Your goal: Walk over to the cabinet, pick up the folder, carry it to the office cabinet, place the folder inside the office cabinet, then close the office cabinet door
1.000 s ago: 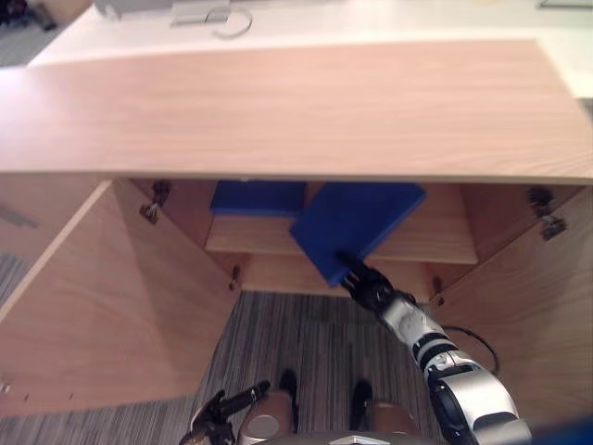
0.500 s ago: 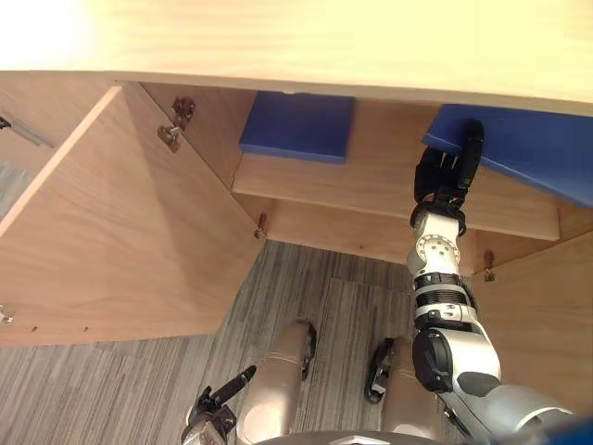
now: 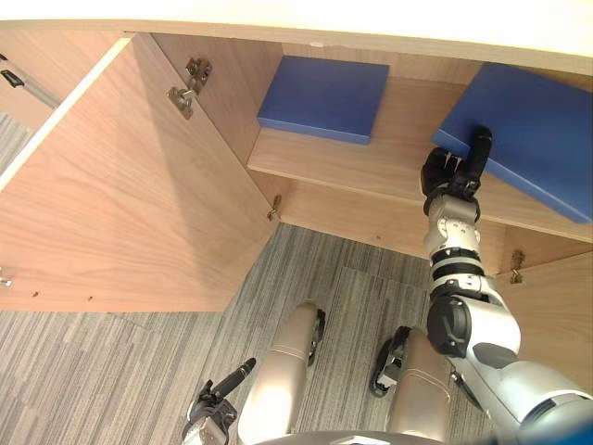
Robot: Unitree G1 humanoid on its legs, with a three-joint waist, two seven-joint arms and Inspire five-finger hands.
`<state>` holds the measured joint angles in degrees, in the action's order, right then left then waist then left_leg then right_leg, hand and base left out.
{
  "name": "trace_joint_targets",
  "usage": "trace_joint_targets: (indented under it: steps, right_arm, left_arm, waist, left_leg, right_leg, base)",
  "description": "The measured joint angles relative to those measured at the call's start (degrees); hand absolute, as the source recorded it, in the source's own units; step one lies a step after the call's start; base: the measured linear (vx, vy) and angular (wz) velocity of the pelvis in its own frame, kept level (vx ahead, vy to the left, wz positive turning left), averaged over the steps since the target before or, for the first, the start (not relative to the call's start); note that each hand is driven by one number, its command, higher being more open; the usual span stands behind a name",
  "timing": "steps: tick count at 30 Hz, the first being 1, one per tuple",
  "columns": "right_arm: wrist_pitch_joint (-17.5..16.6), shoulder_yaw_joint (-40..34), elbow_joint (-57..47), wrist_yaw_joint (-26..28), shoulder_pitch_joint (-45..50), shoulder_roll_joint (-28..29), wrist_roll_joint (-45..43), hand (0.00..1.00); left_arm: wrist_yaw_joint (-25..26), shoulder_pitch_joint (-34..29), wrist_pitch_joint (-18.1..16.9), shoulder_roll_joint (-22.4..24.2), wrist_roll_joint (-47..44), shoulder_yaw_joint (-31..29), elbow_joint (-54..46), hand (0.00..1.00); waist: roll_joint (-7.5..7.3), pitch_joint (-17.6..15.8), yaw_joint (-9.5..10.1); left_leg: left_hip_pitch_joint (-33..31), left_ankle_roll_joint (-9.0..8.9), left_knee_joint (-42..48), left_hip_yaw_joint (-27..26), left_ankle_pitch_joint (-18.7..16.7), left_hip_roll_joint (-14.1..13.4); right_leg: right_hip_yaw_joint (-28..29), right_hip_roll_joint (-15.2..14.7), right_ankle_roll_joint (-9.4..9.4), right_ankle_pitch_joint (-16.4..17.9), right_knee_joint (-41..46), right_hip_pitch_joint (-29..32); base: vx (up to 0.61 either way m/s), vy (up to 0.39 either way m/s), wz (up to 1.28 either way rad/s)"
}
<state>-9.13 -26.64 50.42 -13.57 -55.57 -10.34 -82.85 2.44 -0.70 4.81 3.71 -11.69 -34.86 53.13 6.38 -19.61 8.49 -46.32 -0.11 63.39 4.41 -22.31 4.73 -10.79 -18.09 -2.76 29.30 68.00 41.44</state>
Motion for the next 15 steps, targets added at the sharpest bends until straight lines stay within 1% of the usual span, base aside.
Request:
trace_joint_targets:
  steps: [2,4,8,11,12,15]
  right_arm:
    - [3.4,1.7,2.4,-0.2,-1.4,-1.6,4.9,0.00]
    - [5.0,3.7,3.8,-0.2,-2.4,-2.5,7.6,0.00]
    - [10.9,8.6,7.0,0.1,-4.7,-4.7,18.0,0.00]
    - [13.2,10.8,8.5,1.7,-5.6,-5.5,21.2,0.00]
    - [13.6,12.0,9.2,2.4,-5.8,-5.7,22.1,1.00]
    - [14.3,12.7,10.5,3.4,-6.1,-5.8,22.0,1.00]
  left_arm:
    - [-0.2,0.0,0.3,0.0,0.1,0.0,0.0,1.00]
    - [-0.3,0.0,0.4,0.0,0.2,0.0,-0.1,1.00]
    - [-0.5,0.0,0.3,0.0,1.1,0.0,-0.3,1.00]
    - [-1.1,0.0,0.3,-0.1,1.3,0.0,-0.8,1.00]
    - [-1.4,0.0,0.3,-0.2,1.7,0.0,-1.2,1.00]
    - [-1.8,0.0,0.3,-0.6,2.3,0.2,-1.9,1.00]
  waist:
    - [0.00,0.0,0.02]
    - [0.00,0.0,0.02]
    - [0.00,0.0,0.00]
    - [0.00,0.0,0.03]
    - [0.00,0.0,0.02]
    - [0.00,0.0,0.06]
  left_leg:
    - [-0.1,-0.01,0.0,0.1,0.0,0.1]
    - [-0.2,-0.02,0.0,0.1,0.0,0.1]
    - [-0.2,-0.01,0.0,0.0,0.0,-0.1]
    - [-0.1,-0.02,-0.1,0.0,0.0,-0.1]
    - [0.0,-0.02,-0.1,0.0,0.0,-0.1]
    - [0.1,-0.02,-0.3,-0.1,0.0,-0.1]
  right_leg:
    - [0.0,-0.1,0.11,0.2,0.3,0.1]
    - [0.0,-0.1,0.18,0.2,0.4,0.4]
    - [0.0,0.0,0.26,0.3,0.4,0.4]
    - [0.0,0.0,0.26,0.3,0.4,0.4]
    - [0.0,0.0,0.26,0.3,0.4,0.3]
    - [0.1,0.0,0.26,0.3,0.3,0.2]
  base:
    - [0.00,-0.013,0.02]
    - [0.00,0.000,0.00]
    - [0.01,-0.017,0.00]
    - [0.00,0.000,0.00]
    - [0.00,0.000,0.00]
    - [0.00,0.000,0.00]
